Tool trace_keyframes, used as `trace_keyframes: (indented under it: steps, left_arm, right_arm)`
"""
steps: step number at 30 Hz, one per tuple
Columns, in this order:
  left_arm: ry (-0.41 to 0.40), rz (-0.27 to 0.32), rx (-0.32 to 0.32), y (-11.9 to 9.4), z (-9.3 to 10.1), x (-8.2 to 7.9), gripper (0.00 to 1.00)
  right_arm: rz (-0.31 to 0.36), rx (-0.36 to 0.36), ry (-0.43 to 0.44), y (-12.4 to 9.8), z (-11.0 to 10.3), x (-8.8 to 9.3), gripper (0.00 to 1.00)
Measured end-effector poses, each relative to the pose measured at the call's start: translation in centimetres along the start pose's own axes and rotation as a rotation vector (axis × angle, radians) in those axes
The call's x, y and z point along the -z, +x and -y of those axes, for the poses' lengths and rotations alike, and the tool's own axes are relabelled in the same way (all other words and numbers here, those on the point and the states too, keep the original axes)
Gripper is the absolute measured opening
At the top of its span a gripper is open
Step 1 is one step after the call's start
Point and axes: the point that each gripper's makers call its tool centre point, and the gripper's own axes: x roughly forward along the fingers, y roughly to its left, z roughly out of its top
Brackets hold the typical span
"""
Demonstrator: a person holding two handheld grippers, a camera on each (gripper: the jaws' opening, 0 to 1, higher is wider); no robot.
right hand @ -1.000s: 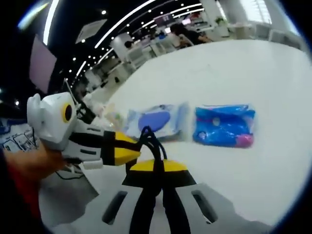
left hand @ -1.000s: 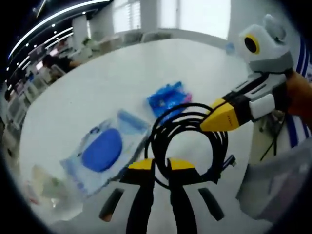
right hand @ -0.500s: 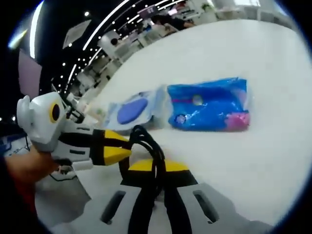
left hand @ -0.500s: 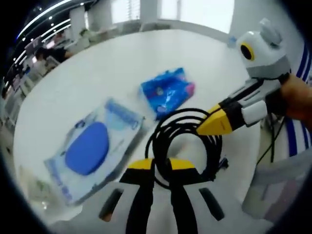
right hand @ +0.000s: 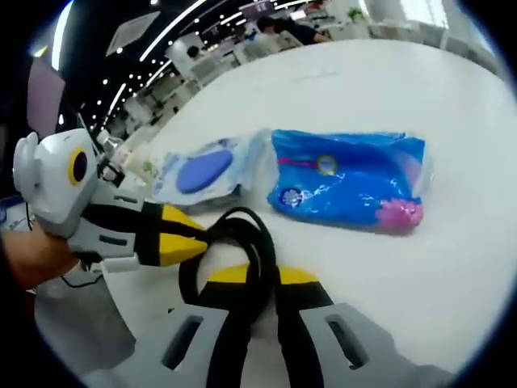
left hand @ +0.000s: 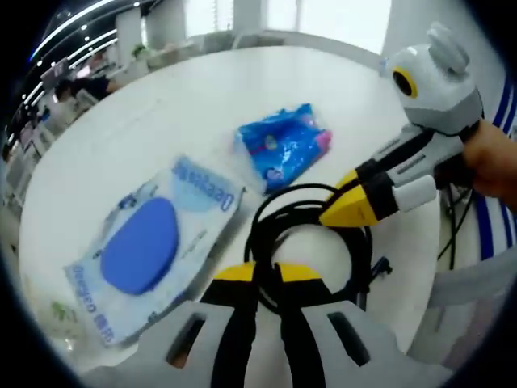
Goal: Arrange the tabletop items into an orderly group along one side of the table until the central work area is clear of visible clutter.
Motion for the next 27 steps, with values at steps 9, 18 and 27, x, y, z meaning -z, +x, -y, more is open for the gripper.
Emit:
trace_keyframes:
  steps: [9, 18, 27]
  left_arm:
    - [0.004, 0.045, 0.012, 0.0, -0.1, 0.1, 0.07]
    - [-0.024, 0.08, 0.027, -0.8, 0.0, 0.4, 0.22]
    - [-0.074, 0.217, 0.076, -2.2, 0.4, -1.6, 0.39]
  right_arm:
    - [0.014, 0.028, -0.056, -0.1, 0.1, -0.2, 0.12]
    - [0.071, 0.03, -0.045, -1.1, -0.4, -1.4, 0.2]
    - [0.129, 0.037, -0.038, -2.4, -0.4, -2.9, 0.22]
